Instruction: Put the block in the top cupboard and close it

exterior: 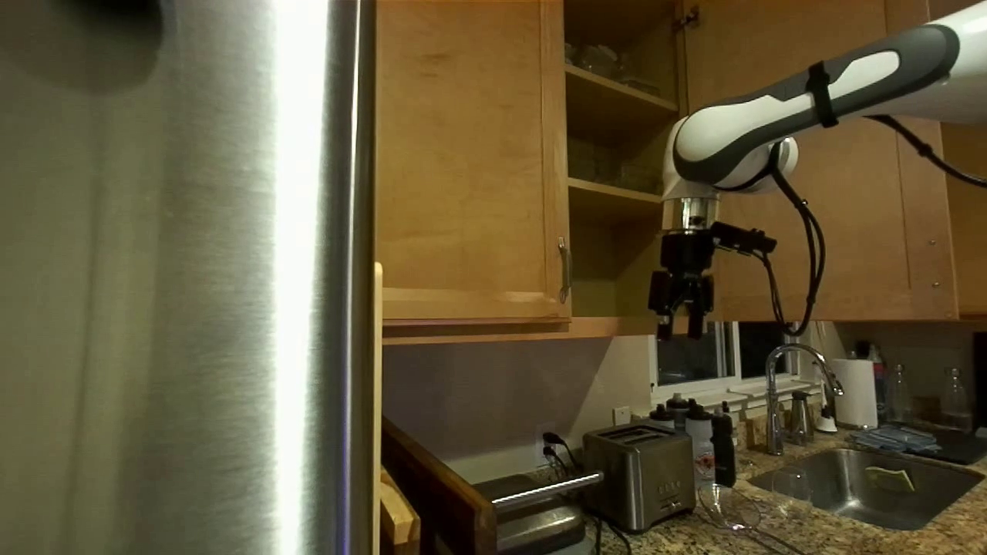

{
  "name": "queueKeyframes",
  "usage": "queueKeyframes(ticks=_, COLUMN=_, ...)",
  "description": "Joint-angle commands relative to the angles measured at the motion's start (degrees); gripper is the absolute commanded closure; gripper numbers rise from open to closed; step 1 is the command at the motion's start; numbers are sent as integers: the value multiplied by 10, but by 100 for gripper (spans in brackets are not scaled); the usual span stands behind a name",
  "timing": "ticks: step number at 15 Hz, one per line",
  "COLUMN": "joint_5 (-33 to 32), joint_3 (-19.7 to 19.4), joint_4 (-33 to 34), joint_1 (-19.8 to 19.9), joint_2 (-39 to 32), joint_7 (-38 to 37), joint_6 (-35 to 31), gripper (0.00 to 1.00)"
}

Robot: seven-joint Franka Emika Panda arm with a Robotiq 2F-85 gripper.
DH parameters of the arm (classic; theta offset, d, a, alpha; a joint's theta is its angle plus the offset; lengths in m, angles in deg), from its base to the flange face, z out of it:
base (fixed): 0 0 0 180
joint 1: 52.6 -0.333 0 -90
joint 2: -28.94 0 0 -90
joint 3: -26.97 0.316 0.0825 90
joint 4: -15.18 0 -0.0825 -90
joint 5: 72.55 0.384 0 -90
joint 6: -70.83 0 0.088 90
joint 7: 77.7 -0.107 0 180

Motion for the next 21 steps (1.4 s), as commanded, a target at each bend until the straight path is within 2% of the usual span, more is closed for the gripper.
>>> queueKeyframes(ticks=1, joint_5=-13, joint_3=17, joint_4=-60, joint_1=-26, joint_2=58, joint_7=70, joint_6=-8, gripper=0)
queueKeyframes(ticks=9, joint_5=9, joint_3=46, joint_4=-144, joint_1=-116, joint_2=141, joint_7=203, joint_6=-45, gripper=0)
queueKeyframes(ticks=12, joint_5=9, joint_3=51, joint_4=-165, joint_1=-147, joint_2=156, joint_7=227, joint_6=-63, gripper=0)
queueKeyframes(ticks=13, joint_5=5, joint_3=50, joint_4=-168, joint_1=-151, joint_2=161, joint_7=231, joint_6=-68, gripper=0)
queueKeyframes(ticks=14, joint_5=1, joint_3=53, joint_4=-136, joint_1=-143, joint_2=129, joint_7=207, joint_6=-44, gripper=0)
queueKeyframes(ticks=19, joint_5=0, joint_3=52, joint_4=-146, joint_1=-149, joint_2=138, joint_7=218, joint_6=-52, gripper=0)
queueKeyframes(ticks=21, joint_5=39, joint_3=48, joint_4=-140, joint_1=-170, joint_2=122, joint_7=229, joint_6=-68, gripper=0)
